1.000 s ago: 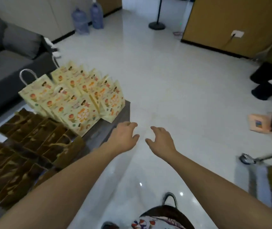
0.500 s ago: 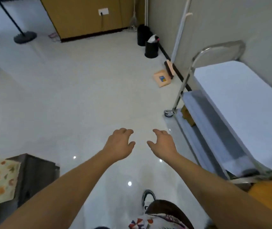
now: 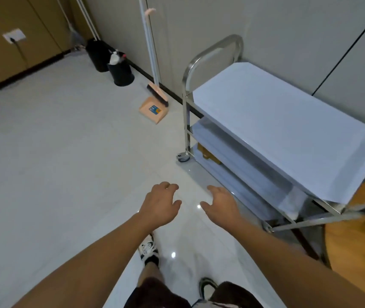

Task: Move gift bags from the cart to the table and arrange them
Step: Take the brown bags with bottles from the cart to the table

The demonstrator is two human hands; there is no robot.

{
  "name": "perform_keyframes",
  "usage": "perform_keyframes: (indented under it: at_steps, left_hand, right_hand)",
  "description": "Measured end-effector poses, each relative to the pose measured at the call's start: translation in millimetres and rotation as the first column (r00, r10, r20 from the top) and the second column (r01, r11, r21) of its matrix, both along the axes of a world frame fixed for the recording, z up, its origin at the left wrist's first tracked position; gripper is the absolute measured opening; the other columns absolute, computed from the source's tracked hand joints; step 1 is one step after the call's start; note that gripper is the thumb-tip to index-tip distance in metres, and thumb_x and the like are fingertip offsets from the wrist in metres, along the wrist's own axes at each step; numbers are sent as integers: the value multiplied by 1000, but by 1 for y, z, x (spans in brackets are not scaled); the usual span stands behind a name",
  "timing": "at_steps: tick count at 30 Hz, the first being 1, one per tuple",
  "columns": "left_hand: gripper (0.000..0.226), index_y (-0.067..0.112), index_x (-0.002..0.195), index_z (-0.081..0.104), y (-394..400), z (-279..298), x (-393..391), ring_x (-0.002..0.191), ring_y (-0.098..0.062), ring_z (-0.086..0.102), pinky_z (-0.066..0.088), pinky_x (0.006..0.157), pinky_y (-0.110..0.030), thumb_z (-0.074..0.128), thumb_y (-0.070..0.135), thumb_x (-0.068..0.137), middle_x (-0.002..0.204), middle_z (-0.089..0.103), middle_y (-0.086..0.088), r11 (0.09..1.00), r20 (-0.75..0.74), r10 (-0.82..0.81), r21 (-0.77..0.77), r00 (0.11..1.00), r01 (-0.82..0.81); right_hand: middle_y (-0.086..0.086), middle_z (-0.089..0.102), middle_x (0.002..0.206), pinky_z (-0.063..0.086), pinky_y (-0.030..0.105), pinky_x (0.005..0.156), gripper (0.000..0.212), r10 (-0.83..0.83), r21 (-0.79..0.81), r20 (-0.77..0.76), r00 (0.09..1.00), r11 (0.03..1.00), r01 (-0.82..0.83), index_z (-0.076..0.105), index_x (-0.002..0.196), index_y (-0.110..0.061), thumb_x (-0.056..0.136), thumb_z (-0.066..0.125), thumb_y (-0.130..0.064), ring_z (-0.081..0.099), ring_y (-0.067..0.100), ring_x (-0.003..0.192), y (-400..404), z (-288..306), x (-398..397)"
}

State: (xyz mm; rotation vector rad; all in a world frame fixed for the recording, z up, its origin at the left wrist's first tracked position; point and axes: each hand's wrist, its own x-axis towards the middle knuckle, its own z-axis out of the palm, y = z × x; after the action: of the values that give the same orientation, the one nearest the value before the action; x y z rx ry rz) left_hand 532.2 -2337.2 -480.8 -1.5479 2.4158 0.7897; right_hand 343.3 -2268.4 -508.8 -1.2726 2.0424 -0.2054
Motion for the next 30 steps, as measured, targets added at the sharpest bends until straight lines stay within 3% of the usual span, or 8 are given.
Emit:
perform_keyframes:
  at_steps: [9, 16, 22, 27, 30]
  left_hand:
    - [51, 18, 148, 45, -159, -89, -15, 134, -27, 41, 37, 106, -33, 54, 36, 101, 148, 45, -7, 986, -51, -100, 130, 994, 106]
    - [51, 19, 147, 47, -243, -263, -54, 134, -25, 41, 38, 104, -34, 56, 34, 100, 146, 48, -4, 991, -55, -107, 77, 993, 111]
    - [49, 17, 144, 51, -277, -427, -102, 133, -23, 44, 34, 102, -24, 61, 31, 98, 145, 51, -5, 994, -186, -103, 16, 977, 108]
    - [39, 18, 132, 61, -290, -527, -140, 126, -20, 53, 34, 92, -19, 63, 32, 96, 134, 59, -3, 998, -339, 37, 58, 940, -18]
    - [35, 19, 128, 64, -300, -559, -160, 122, -19, 55, 34, 89, -19, 62, 27, 95, 131, 63, -1, 997, -397, 56, 64, 916, -33]
  right_hand:
    - [8, 43, 152, 36, 35, 111, 63, -231, 94, 14, 973, 969, 229, 37, 153, -17, 99, 59, -40, 40, 27, 138, -124, -86, 23]
    - [7, 40, 154, 35, 33, 112, 62, -272, 71, 18, 962, 960, 270, 36, 154, -19, 100, 57, -39, 39, 27, 139, -209, -267, -4]
    - [6, 37, 156, 33, 35, 114, 63, -222, -58, -100, 970, 974, 217, 33, 155, -18, 100, 57, -40, 37, 25, 141, -256, -420, -42]
    - [7, 37, 155, 35, 37, 113, 62, -272, -214, -126, 954, 947, 241, 35, 153, -19, 98, 59, -36, 41, 29, 138, -291, -499, -70]
    - [4, 33, 155, 41, 39, 108, 64, -272, -314, -224, 936, 929, 195, 29, 154, -22, 98, 58, -31, 43, 28, 135, -304, -528, -85]
